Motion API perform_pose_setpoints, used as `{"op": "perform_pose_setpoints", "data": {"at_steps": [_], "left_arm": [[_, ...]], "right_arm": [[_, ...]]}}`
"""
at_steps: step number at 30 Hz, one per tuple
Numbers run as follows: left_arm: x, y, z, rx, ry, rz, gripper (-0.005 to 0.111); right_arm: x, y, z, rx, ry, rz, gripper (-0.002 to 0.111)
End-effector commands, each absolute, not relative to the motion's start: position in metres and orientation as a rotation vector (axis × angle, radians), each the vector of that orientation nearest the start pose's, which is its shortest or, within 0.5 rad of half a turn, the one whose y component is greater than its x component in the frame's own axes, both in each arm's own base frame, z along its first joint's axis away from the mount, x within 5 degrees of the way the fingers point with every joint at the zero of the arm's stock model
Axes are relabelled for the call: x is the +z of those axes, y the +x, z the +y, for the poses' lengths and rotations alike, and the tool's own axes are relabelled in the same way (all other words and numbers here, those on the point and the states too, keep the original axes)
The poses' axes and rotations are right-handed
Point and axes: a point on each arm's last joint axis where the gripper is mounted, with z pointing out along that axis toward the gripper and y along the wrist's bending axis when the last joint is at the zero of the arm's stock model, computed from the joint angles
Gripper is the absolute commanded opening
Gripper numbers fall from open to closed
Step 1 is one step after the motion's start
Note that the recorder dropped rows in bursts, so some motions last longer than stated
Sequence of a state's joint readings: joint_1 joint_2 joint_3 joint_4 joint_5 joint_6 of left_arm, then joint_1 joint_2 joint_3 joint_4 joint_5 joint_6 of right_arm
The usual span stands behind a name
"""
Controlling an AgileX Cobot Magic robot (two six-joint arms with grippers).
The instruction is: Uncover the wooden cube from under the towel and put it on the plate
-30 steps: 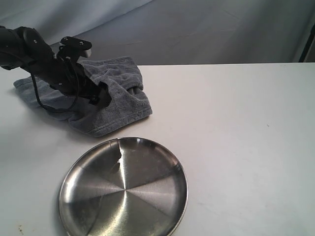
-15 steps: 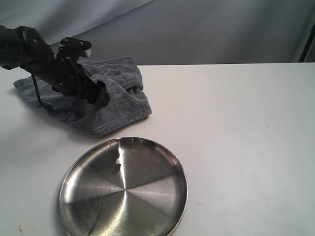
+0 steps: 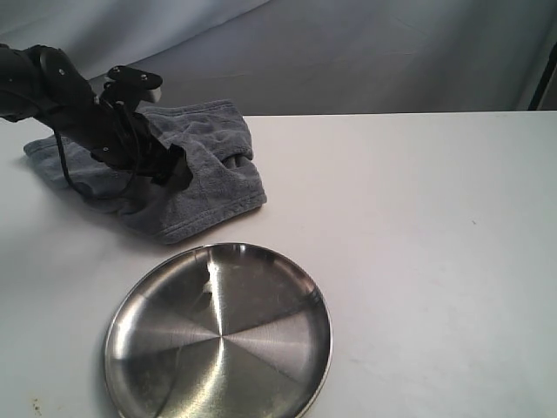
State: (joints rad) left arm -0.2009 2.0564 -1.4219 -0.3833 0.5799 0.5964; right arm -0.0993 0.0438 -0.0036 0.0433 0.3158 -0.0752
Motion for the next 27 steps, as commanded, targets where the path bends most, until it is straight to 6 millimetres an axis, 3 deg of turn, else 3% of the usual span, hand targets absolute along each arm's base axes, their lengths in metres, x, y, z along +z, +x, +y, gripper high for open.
{"op": "perform_pose_setpoints", "data": {"at_steps": [1, 10, 21, 24, 25, 26, 27], "left_arm": [[0.182, 0.418, -0.101, -0.19, 0.745, 2.513, 0.0], [0.195, 0.413, -0.1, -0.2, 0.751, 2.506, 0.0], [0.192, 0.407, -0.1, -0.231, 0.792, 2.572, 0.004], [0.19, 0.404, -0.097, -0.183, 0.863, 2.6, 0.024], [0.189, 0.402, -0.095, -0.155, 0.9, 2.614, 0.043], [0.189, 0.402, -0.094, -0.144, 0.912, 2.616, 0.055], [0.189, 0.402, -0.093, -0.119, 0.928, 2.61, 0.076]], "right_arm": [[0.183, 0.056, -0.004, -0.077, 0.054, 1.833, 0.0], [0.183, 0.056, -0.004, -0.077, 0.054, 1.833, 0.0], [0.183, 0.056, -0.004, -0.077, 0.054, 1.833, 0.0], [0.183, 0.056, -0.004, -0.077, 0.054, 1.833, 0.0], [0.183, 0.056, -0.004, -0.077, 0.054, 1.833, 0.0], [0.183, 0.056, -0.004, -0.077, 0.054, 1.833, 0.0], [0.183, 0.056, -0.004, -0.077, 0.054, 1.833, 0.0]]}}
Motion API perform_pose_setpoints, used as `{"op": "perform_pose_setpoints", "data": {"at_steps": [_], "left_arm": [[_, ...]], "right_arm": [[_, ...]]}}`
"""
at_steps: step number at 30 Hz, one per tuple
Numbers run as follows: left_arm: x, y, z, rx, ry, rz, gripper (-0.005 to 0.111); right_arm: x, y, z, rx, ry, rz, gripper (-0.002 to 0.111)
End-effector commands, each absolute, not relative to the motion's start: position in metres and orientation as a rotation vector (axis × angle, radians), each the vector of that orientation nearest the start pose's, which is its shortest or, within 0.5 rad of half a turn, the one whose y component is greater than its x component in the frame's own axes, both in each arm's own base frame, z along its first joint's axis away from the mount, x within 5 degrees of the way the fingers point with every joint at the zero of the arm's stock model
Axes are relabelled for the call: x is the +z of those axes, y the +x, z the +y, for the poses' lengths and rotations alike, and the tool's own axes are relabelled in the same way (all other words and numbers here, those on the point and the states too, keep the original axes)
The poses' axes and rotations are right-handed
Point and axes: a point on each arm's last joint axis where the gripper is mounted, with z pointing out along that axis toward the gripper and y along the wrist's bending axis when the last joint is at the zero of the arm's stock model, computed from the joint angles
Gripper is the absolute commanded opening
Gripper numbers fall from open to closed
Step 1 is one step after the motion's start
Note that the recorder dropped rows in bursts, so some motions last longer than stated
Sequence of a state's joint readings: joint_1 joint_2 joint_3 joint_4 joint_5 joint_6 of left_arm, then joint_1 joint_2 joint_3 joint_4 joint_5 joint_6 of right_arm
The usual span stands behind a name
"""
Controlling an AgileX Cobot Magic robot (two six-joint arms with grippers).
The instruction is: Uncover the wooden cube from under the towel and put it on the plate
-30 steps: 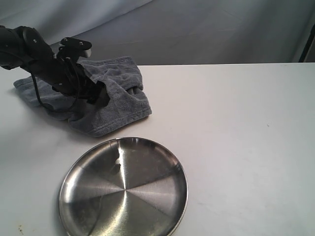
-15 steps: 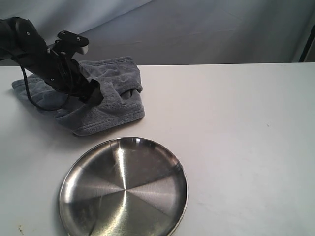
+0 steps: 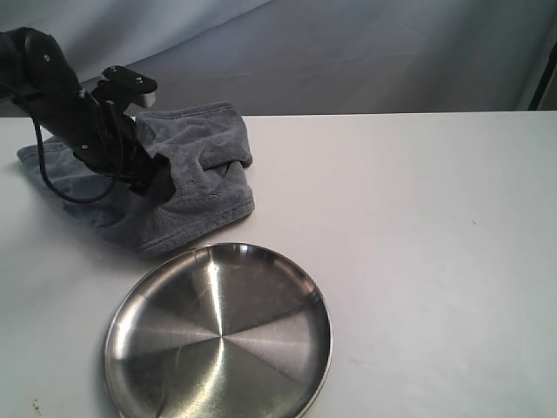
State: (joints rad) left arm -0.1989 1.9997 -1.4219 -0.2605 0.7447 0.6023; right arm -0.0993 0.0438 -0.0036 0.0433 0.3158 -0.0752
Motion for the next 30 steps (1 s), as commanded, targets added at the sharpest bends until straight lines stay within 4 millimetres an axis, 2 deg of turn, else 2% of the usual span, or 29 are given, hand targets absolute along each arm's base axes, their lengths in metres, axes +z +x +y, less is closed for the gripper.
{"op": "perform_pose_setpoints", "data": {"at_steps": [1, 2, 4, 8, 10, 11, 14, 19, 28, 30], "left_arm": [[0.189, 0.402, -0.093, -0.118, 0.927, 2.609, 0.084], [0.189, 0.402, -0.093, -0.119, 0.928, 2.61, 0.089], [0.192, 0.402, -0.093, -0.117, 0.926, 2.603, 0.087], [0.214, 0.397, -0.09, -0.072, 0.945, 2.553, 0.086], [0.221, 0.393, -0.08, 0.071, 1.001, 2.575, 0.086], [0.22, 0.393, -0.071, 0.187, 0.975, 2.614, 0.086], [0.214, 0.396, -0.059, 0.247, 0.907, 2.663, 0.086], [0.199, 0.399, -0.049, 0.163, 0.836, 2.733, 0.086], [0.158, 0.408, -0.05, 0.168, 0.946, 2.776, 0.086], [0.151, 0.41, -0.049, 0.188, 0.963, 2.774, 0.083]], "right_arm": [[0.183, 0.056, -0.004, -0.077, 0.054, 1.833, 0.0], [0.183, 0.056, -0.004, -0.077, 0.054, 1.833, 0.0], [0.183, 0.056, -0.004, -0.077, 0.054, 1.833, 0.0], [0.183, 0.056, -0.004, -0.077, 0.054, 1.833, 0.0], [0.183, 0.056, -0.004, -0.077, 0.054, 1.833, 0.0], [0.183, 0.056, -0.004, -0.077, 0.054, 1.833, 0.0], [0.183, 0.056, -0.004, -0.077, 0.054, 1.833, 0.0], [0.183, 0.056, -0.004, -0.077, 0.054, 1.833, 0.0], [0.183, 0.056, -0.004, -0.077, 0.054, 1.833, 0.0], [0.183, 0.056, -0.004, -0.077, 0.054, 1.833, 0.0]]}}
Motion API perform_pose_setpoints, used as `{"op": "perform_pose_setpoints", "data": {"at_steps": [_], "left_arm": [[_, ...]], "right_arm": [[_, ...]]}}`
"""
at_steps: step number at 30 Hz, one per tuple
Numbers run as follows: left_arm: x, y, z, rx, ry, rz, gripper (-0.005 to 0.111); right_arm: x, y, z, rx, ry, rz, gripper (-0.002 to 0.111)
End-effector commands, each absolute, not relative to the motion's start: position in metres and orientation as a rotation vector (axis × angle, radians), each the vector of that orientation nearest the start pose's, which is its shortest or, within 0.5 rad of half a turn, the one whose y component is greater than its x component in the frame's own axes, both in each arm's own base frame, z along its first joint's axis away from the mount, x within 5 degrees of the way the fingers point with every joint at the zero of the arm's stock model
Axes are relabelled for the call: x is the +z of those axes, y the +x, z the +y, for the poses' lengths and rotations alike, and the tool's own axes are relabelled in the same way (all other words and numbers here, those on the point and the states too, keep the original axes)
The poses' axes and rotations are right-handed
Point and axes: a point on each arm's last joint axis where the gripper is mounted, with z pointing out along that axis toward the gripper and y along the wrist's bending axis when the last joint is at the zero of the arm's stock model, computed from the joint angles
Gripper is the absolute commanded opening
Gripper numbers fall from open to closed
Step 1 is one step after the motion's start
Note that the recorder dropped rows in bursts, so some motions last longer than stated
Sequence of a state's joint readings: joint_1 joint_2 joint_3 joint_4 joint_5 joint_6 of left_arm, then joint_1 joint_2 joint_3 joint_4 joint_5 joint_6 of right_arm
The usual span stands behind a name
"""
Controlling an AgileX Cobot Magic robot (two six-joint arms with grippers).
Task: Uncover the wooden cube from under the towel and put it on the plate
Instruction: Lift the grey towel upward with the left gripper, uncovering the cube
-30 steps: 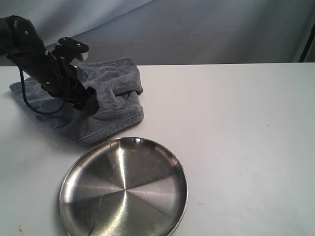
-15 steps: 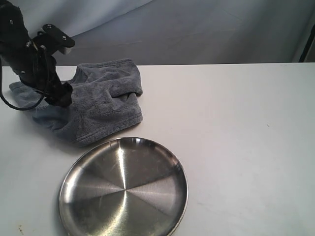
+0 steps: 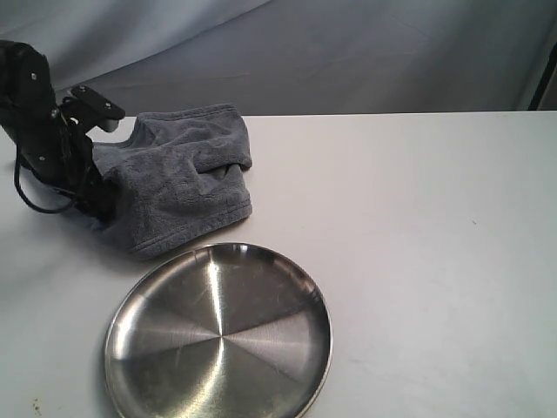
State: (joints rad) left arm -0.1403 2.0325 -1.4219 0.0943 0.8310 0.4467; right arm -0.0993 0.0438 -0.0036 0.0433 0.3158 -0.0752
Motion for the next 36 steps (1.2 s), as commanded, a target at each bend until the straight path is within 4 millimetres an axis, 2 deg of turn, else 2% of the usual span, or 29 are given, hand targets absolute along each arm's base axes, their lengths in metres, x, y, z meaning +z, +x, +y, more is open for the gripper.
{"op": "perform_pose_setpoints", "data": {"at_steps": [1, 4, 9, 10, 13, 16, 25, 36], "left_arm": [[0.148, 0.411, -0.049, 0.19, 0.965, 2.77, 0.08], [0.146, 0.414, -0.05, 0.193, 0.962, 2.744, 0.057], [0.146, 0.415, -0.05, 0.194, 0.959, 2.733, 0.006], [0.146, 0.415, -0.05, 0.195, 0.965, 2.731, 0.0], [0.147, 0.412, -0.05, 0.194, 0.986, 2.75, 0.0], [0.158, 0.41, -0.048, 0.213, 0.993, 2.744, 0.0], [0.236, 0.393, -0.05, 0.184, 0.875, 2.59, 0.0], [0.301, 0.37, -0.051, 0.149, 0.775, 2.426, 0.0]], "right_arm": [[0.183, 0.056, -0.004, -0.077, 0.054, 1.833, 0.0], [0.183, 0.056, -0.004, -0.077, 0.054, 1.833, 0.0], [0.183, 0.056, -0.004, -0.077, 0.054, 1.833, 0.0], [0.183, 0.056, -0.004, -0.077, 0.054, 1.833, 0.0], [0.183, 0.056, -0.004, -0.077, 0.054, 1.833, 0.0], [0.183, 0.056, -0.004, -0.077, 0.054, 1.833, 0.0], [0.183, 0.056, -0.004, -0.077, 0.054, 1.833, 0.0], [0.183, 0.056, -0.004, -0.077, 0.054, 1.833, 0.0]]}}
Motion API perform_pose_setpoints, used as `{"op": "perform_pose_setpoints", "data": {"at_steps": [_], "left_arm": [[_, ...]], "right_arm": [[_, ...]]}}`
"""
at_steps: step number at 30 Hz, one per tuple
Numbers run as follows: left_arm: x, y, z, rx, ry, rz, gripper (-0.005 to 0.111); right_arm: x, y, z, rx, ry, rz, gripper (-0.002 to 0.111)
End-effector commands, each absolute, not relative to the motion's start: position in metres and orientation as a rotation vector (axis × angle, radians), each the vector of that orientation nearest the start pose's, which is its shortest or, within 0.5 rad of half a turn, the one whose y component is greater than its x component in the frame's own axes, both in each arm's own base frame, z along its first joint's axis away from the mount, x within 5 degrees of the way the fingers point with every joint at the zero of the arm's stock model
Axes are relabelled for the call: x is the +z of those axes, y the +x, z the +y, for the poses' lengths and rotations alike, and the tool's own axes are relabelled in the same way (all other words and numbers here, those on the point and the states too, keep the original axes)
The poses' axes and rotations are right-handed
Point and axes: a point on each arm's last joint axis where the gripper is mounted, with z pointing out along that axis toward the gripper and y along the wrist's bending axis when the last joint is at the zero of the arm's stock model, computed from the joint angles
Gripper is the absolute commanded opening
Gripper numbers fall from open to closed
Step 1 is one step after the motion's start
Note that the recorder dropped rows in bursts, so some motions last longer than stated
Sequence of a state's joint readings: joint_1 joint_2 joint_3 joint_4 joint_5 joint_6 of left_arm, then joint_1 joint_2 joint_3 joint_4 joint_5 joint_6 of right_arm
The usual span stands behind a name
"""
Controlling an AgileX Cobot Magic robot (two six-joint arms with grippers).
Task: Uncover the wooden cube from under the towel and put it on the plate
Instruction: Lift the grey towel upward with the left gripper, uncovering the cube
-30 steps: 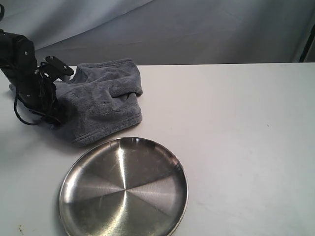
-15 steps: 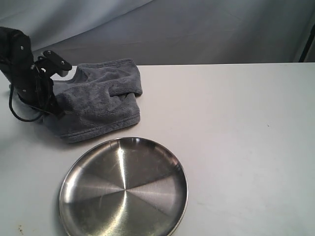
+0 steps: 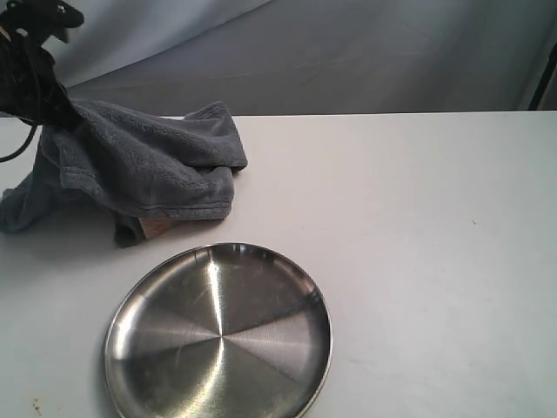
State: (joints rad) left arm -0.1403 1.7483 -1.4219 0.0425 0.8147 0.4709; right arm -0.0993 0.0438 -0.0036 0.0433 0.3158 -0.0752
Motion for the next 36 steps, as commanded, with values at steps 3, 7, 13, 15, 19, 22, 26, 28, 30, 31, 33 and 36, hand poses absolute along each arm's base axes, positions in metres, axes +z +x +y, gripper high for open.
{"op": "perform_pose_setpoints", "data": {"at_steps": [3, 7, 13, 15, 19, 22, 26, 28, 30, 31, 33, 36], "left_arm": [[0.313, 0.364, -0.051, 0.137, 0.755, 2.395, 0.0], [0.327, 0.357, -0.05, 0.145, 0.742, 2.352, 0.0], [0.354, 0.348, -0.051, 0.119, 0.678, 2.229, 0.0], [0.367, 0.344, -0.053, 0.078, 0.629, 2.162, 0.0], [0.39, 0.338, -0.055, 0.035, 0.55, 2.034, 0.0], [0.403, 0.332, -0.053, 0.046, 0.522, 1.962, 0.0], [0.415, 0.327, -0.052, 0.043, 0.48, 1.9, 0.0], [0.422, 0.323, -0.051, 0.043, 0.461, 1.866, 0.0], [0.428, 0.322, -0.051, 0.029, 0.419, 1.833, 0.0], [0.431, 0.32, -0.05, 0.02, 0.398, 1.815, 0.0], [0.437, 0.318, -0.049, 0.007, 0.363, 1.782, 0.0], [0.441, 0.317, -0.049, 0.008, 0.351, 1.755, 0.0]], "right_arm": [[0.183, 0.056, -0.004, -0.077, 0.054, 1.833, 0.0], [0.183, 0.056, -0.004, -0.077, 0.054, 1.833, 0.0], [0.183, 0.056, -0.004, -0.077, 0.054, 1.833, 0.0], [0.183, 0.056, -0.004, -0.077, 0.054, 1.833, 0.0], [0.183, 0.056, -0.004, -0.077, 0.054, 1.833, 0.0], [0.183, 0.056, -0.004, -0.077, 0.054, 1.833, 0.0], [0.183, 0.056, -0.004, -0.077, 0.054, 1.833, 0.0], [0.183, 0.056, -0.004, -0.077, 0.054, 1.833, 0.0], [0.183, 0.056, -0.004, -0.077, 0.054, 1.833, 0.0], [0.183, 0.056, -0.004, -0.077, 0.054, 1.833, 0.0], [0.183, 0.056, -0.004, -0.077, 0.054, 1.833, 0.0], [0.183, 0.056, -0.004, -0.077, 0.054, 1.833, 0.0]]}}
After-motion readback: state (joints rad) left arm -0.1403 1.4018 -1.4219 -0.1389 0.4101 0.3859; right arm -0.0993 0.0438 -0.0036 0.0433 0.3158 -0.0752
